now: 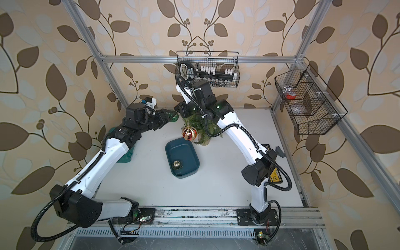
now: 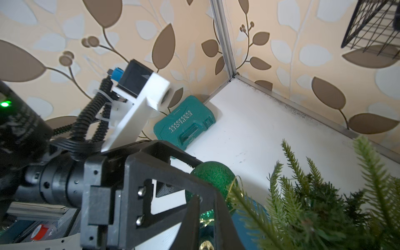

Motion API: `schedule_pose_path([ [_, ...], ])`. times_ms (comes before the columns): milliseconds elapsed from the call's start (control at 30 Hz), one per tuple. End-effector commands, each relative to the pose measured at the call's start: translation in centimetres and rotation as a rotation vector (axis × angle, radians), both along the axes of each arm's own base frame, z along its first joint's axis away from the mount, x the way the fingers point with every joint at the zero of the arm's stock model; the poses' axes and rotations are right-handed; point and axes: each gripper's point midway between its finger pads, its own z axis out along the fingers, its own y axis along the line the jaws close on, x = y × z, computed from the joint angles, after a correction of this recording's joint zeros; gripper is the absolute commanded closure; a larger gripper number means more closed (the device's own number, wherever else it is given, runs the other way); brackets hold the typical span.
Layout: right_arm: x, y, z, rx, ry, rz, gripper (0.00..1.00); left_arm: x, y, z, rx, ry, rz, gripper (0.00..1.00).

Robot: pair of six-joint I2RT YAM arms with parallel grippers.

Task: Decorate the small christmas tree with ornaments
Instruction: Hang an ornament on the christmas tree.

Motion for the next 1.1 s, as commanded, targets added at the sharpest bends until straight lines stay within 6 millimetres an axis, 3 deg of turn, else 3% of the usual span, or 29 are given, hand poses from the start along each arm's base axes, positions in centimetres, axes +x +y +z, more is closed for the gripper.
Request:
schedule_pose_path([
  [0, -0.3, 0.4, -0.4, -0.011, 0.032, 0.016, 0.86, -0.5, 0.1, 4.2, -0.036, -0.106, -0.007, 0.47],
  [167, -0.3, 0.4, -0.6, -0.014, 0.034, 0.014, 0.87, -0.4, 0.1, 4.3, -0.037, -0.109, -0.007, 0.47],
  [367, 0.0, 0.2, -0.7, -0.026, 0.024, -0.005, 1.00, -0.5, 0.1, 4.4, -0.038, -0.110, -0.007, 0.47],
  [733, 0.8, -1.5, 0.8, -0.017, -0.049, -0.093, 1.00, -0.8, 0.4, 4.3, -0.031, -0.114, 0.003, 0.47],
  [1067, 1.0, -2.1, 0.7, -0.020, -0.057, -0.126, 1.00, -0.7, 0.3, 4.1, -0.033, -0.109, 0.002, 0.47],
])
